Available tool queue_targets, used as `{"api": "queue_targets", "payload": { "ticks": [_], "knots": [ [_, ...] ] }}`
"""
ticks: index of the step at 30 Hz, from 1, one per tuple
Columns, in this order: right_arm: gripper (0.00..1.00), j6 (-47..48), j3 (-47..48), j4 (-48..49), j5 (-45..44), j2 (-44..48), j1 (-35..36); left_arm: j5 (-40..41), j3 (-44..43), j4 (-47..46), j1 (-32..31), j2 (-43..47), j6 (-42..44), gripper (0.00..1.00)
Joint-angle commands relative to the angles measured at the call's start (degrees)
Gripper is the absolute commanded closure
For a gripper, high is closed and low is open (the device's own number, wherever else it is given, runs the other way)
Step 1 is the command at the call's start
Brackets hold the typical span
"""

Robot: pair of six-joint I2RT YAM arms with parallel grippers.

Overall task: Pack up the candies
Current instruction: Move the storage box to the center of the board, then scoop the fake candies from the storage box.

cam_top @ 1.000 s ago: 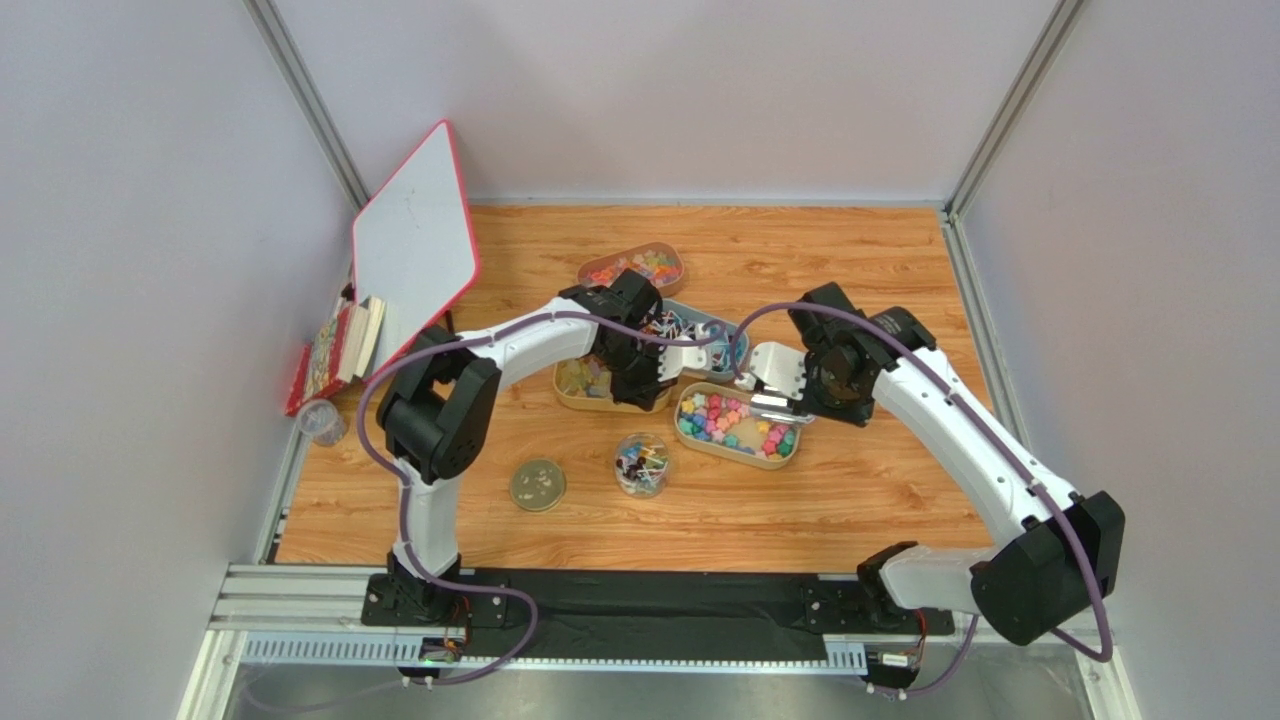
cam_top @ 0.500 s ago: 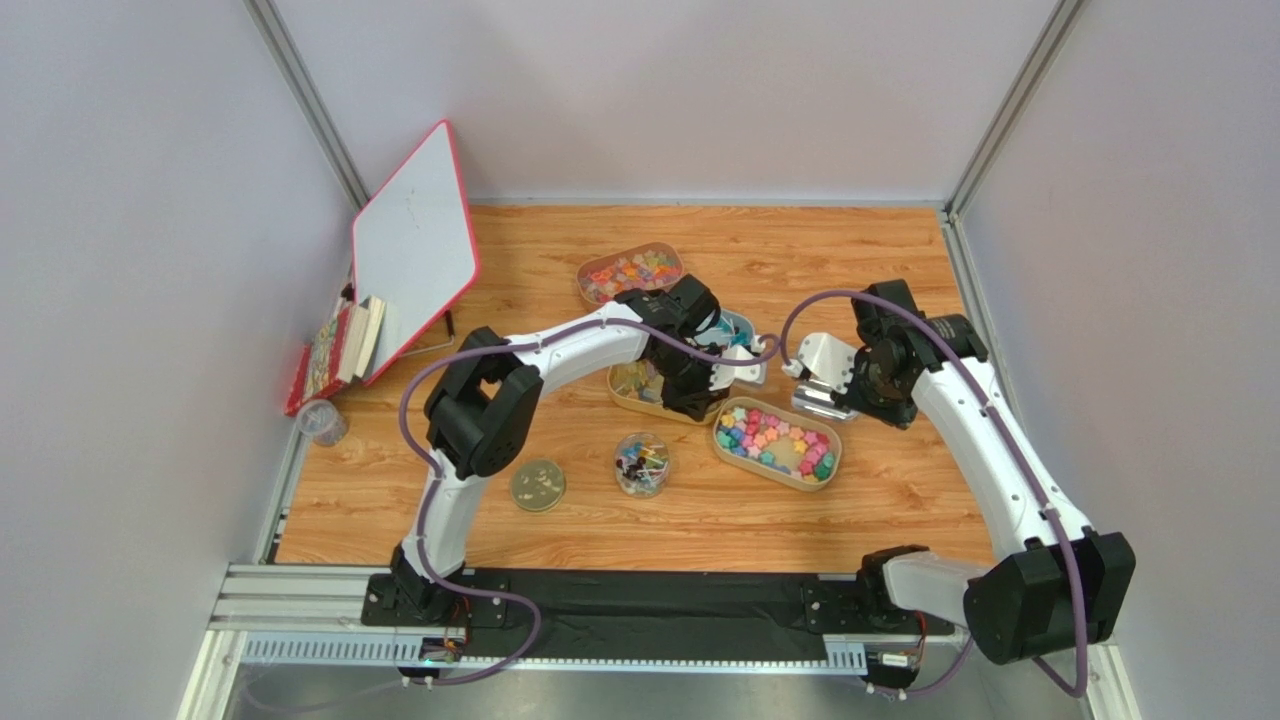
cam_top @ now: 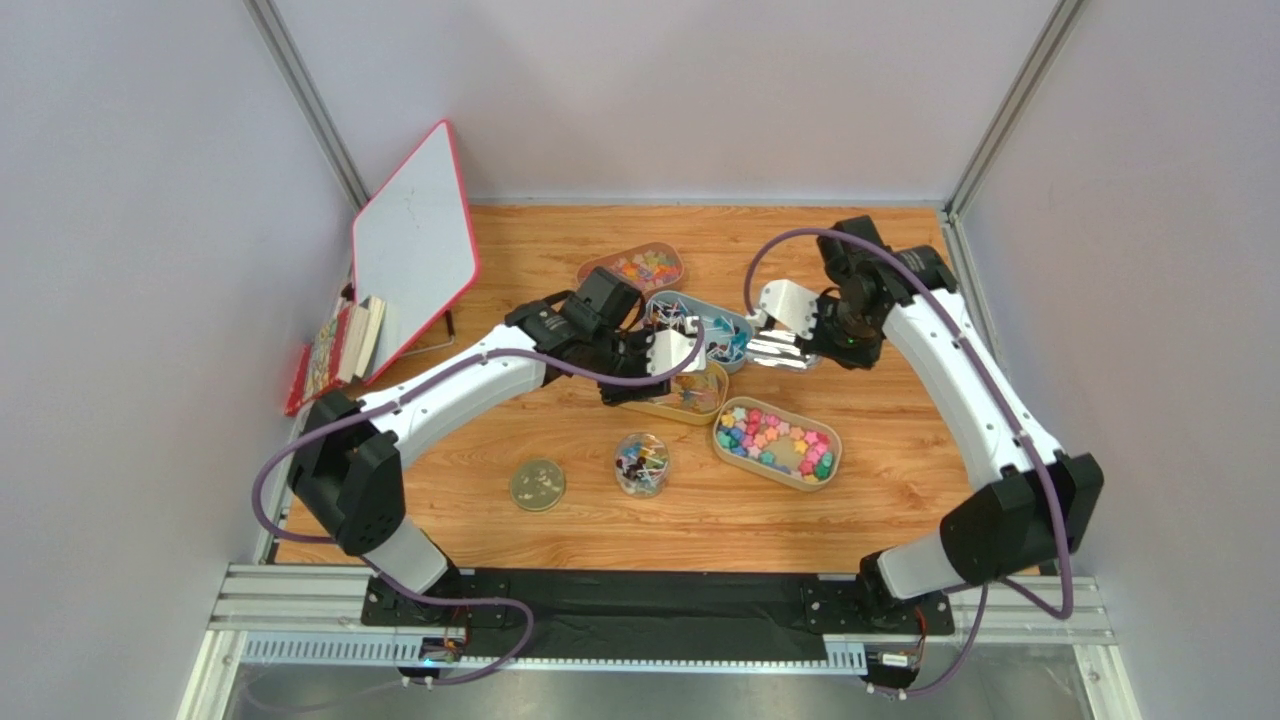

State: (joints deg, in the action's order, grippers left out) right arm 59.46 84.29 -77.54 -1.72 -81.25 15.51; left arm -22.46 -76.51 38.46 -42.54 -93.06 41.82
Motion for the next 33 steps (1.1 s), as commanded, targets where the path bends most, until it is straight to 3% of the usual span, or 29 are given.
{"api": "queue_targets", "payload": {
  "ticks": [1,5,12,22,33],
  "knots": [
    [1.0,-0.5,6.0,-9.1,-1.3,-6.2,5.5,12.8,7.0,-6.6,2.0,1.0,-4.3,0.46],
    [1.0,-2.9,9.2,-11.1,-3.1,-11.2,10.3,18.1,8.4,-7.7,4.7,-1.0,-6.2,0.47],
    [1.0,-8.2,14.8,-17.6,-6.5,-18.7,13.7,17.6,8.1,-8.6,9.6,-2.5,-12.4,0.48],
    [1.0,-8.4,10.8,-18.0,-10.4,-18.1,16.1,17.2,7.2,-6.9,12.0,-5.5,-17.8,0.47],
    [1.0,-5.0,9.0,-18.1,-15.3,-22.1,17.7,13.0,-2.9,-0.1,15.5,-14.6,-26.6,0.47]
  ]
}}
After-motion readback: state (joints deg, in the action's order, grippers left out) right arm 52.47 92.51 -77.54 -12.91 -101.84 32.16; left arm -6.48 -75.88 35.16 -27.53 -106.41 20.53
